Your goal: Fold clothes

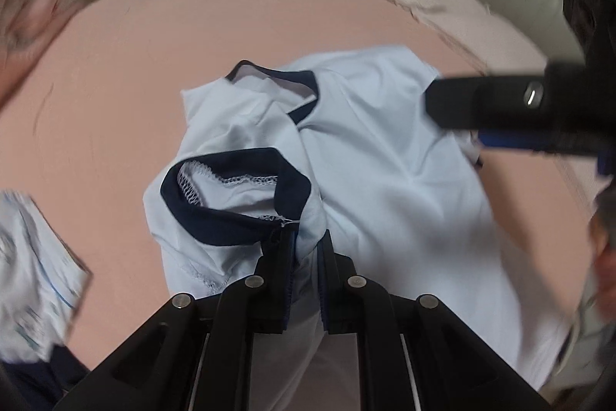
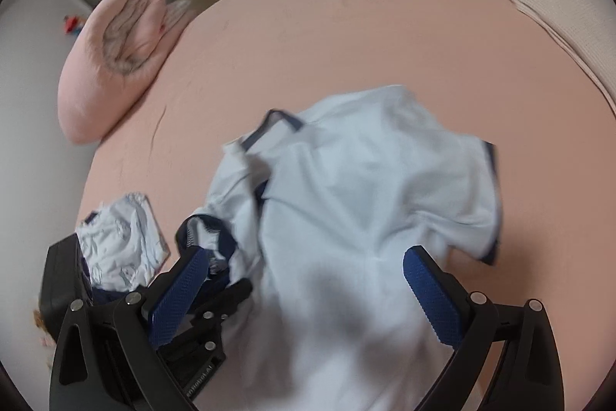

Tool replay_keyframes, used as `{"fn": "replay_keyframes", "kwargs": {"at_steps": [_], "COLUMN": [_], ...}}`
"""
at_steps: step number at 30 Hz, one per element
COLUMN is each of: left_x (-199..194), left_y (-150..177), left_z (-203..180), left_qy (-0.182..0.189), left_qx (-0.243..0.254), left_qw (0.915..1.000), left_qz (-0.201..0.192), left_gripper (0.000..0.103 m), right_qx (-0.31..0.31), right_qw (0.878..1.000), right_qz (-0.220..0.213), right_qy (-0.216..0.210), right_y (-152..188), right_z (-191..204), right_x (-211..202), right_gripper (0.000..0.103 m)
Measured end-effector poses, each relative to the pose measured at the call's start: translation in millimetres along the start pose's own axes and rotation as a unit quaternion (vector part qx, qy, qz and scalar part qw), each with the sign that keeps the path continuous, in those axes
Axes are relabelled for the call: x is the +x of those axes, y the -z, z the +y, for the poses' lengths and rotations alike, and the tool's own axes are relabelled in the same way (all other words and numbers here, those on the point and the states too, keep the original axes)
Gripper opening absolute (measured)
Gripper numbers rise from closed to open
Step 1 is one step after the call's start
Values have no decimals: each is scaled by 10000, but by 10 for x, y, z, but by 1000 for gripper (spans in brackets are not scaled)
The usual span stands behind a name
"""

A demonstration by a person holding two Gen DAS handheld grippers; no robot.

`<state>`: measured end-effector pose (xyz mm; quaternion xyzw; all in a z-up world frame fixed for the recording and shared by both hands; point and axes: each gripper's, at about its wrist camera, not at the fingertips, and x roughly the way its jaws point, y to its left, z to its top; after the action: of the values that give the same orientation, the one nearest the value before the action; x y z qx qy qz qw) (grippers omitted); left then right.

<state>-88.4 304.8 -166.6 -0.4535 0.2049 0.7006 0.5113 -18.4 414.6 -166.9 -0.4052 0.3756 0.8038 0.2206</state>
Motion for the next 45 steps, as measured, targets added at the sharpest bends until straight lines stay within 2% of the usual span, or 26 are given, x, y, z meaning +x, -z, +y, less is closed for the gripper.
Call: {"fn": "replay_keyframes", "kwargs": {"at_steps": [4, 6, 9, 13, 15, 19, 23, 28, 33, 37, 43, 45], "left_x": [37, 40, 36, 53, 68, 89, 73, 84, 77, -11, -185, -236], "left_y": [136, 203, 307, 439, 471, 512, 548, 447, 465, 457, 456, 457], "left_z": [303, 416, 561, 688, 702, 699, 676, 445, 504, 582, 685, 742], "left_qy": [612, 860, 1153, 1399, 1395, 1386, 1425, 1118, 1209, 1455, 1860, 1812], "left_qx": [-903, -1182, -1497, -1854, -1828, -1778, -1817, -1445, -1515, -1643, -1759, -1806], "left_qw": [9940, 9890, 9809, 9701, 9706, 9715, 9699, 9798, 9778, 9730, 9648, 9653], "left_qz": [-117, -217, -457, -697, -713, -740, -770, -815, -795, -720, -598, -528], "left_gripper": [10, 10, 10, 10, 10, 10, 10, 10, 11, 11, 11, 11], "right_qx": [-138, -265, -483, -903, -1148, -1505, -1573, -1682, -2055, -1787, -1821, -1760], "right_qw": [9998, 9994, 9985, 9949, 9914, 9821, 9808, 9762, 9548, 9598, 9603, 9631], "right_qz": [120, 103, 230, 335, 329, 503, 592, 726, 615, 589, 345, 334], "right_qy": [-80, -180, -120, 312, 532, 1013, 989, 1165, 2056, 2083, 2086, 2007], "right_y": [-12, -18, -18, 16, 68, 122, 135, 166, 230, 229, 268, 288], "right_z": [256, 396, 574, 762, 777, 809, 813, 905, 920, 755, 611, 550], "right_x": [173, 217, 319, 447, 444, 579, 630, 699, 750, 677, 487, 440], "right_gripper": [99, 88, 77, 70, 61, 49, 49, 49, 43, 43, 43, 43]}}
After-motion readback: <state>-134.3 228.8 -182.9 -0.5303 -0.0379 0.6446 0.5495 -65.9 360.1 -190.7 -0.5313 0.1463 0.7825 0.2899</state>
